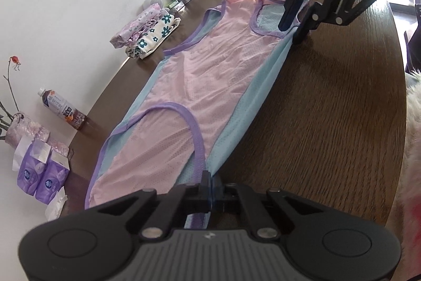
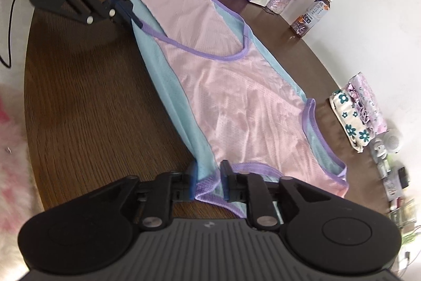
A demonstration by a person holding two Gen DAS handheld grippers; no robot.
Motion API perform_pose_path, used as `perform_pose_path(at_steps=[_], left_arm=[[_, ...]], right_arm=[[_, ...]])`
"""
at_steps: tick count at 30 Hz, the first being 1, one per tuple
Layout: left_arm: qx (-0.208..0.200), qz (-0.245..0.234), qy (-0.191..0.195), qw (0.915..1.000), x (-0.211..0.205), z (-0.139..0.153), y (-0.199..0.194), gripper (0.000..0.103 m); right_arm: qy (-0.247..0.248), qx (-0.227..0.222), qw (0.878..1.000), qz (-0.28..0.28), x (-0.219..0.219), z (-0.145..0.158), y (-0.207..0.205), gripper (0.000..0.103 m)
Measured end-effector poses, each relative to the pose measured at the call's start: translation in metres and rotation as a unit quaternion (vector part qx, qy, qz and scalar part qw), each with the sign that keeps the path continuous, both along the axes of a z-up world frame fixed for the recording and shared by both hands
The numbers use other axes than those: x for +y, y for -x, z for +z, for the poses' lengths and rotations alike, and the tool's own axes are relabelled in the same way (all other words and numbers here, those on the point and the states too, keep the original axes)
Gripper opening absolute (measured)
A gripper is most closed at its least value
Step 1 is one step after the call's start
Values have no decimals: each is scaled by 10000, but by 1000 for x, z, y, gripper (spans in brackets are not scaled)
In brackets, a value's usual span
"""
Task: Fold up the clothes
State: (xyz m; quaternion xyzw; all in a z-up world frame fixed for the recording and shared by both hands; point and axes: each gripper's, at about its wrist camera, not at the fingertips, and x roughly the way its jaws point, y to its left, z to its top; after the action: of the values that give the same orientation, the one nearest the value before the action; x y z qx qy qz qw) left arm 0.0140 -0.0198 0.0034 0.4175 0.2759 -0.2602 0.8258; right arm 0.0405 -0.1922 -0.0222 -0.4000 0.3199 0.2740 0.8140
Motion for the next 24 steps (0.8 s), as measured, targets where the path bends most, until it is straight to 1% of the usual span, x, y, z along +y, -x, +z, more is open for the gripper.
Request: perform_pose_path(at_steps=[11, 14, 15, 16, 20, 24], left_arm=[[77, 154, 179, 9997, 5, 1, -2, 0], [72, 166, 166, 9997, 5, 1, -2, 0], [68, 160, 153, 9997, 5, 1, -2, 0], [77, 148, 148, 9998, 4, 1, -2, 0], [87, 136, 146, 9998, 4, 5, -3, 0], [68, 215, 208, 9995, 8, 16, -12, 0]], right_arm=[[197, -223, 9995, 120, 1, -1, 9, 21], [265, -277, 9992, 98, 1, -1, 10, 20], [301, -265, 9991, 105, 2, -2, 10, 12], [336, -271, 9990, 120, 2, -1, 10, 8], [496, -428, 9976, 229, 5, 4, 6, 6], [743, -626, 9944, 423, 8, 14, -8, 6]])
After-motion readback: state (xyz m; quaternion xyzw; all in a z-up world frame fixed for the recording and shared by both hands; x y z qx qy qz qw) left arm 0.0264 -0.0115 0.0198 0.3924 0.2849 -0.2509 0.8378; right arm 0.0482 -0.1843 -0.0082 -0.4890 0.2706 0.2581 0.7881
